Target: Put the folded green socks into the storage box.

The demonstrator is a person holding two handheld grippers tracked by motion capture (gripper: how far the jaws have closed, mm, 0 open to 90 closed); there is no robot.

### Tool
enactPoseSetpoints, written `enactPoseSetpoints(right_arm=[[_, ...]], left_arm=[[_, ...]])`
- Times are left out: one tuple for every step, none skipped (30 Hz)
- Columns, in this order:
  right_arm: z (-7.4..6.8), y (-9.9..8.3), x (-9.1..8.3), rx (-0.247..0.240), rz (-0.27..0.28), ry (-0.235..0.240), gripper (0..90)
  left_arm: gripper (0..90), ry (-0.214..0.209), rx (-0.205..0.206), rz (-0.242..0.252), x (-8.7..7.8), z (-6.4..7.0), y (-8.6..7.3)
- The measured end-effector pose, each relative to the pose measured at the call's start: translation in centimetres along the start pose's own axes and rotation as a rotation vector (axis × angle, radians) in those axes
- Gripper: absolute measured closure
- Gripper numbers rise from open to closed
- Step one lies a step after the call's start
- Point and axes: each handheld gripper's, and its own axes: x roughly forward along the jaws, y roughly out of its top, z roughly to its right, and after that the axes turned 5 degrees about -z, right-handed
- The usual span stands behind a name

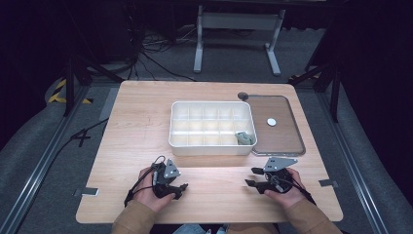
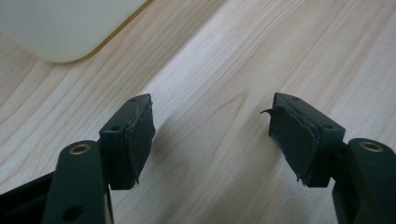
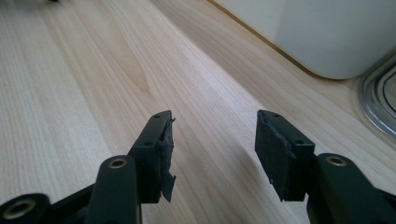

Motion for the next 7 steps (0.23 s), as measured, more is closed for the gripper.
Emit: enactPoseSetpoints(right_arm=[[0.11,-0.02,-0.03,0.009,-0.003,-0.015,47.0],[0.20,-0.03,-0.02,0.016,-0.003,-0.024,47.1],[0.28,-0.03,0.04,0.023,-0.004,-0.029,47.1],[0.33,-0.03,0.10,0.026,-0.005,-0.030,47.1],[0.36,-0.02,0.16,0.024,-0.005,-0.028,47.1],[0.36,-0.01,0.20,0.024,-0.007,-0.025,47.1],[0.39,0.00,0.20,0.021,-0.005,-0.023,47.1]], left_arm=[[30.8,0.007,-0.013,0.001,-0.03,-0.16,-0.06],[30.8,0.015,-0.020,-0.002,-0.10,-0.33,-0.11],[30.9,0.024,-0.025,-0.001,-0.12,-0.46,-0.14],[30.8,0.022,-0.031,0.000,-0.12,-0.57,-0.18],[30.7,0.016,-0.036,0.007,-0.06,-0.65,-0.23],[30.5,0.013,-0.041,0.007,-0.05,-0.69,-0.27],[30.3,0.010,-0.035,0.009,-0.03,-0.78,-0.28]])
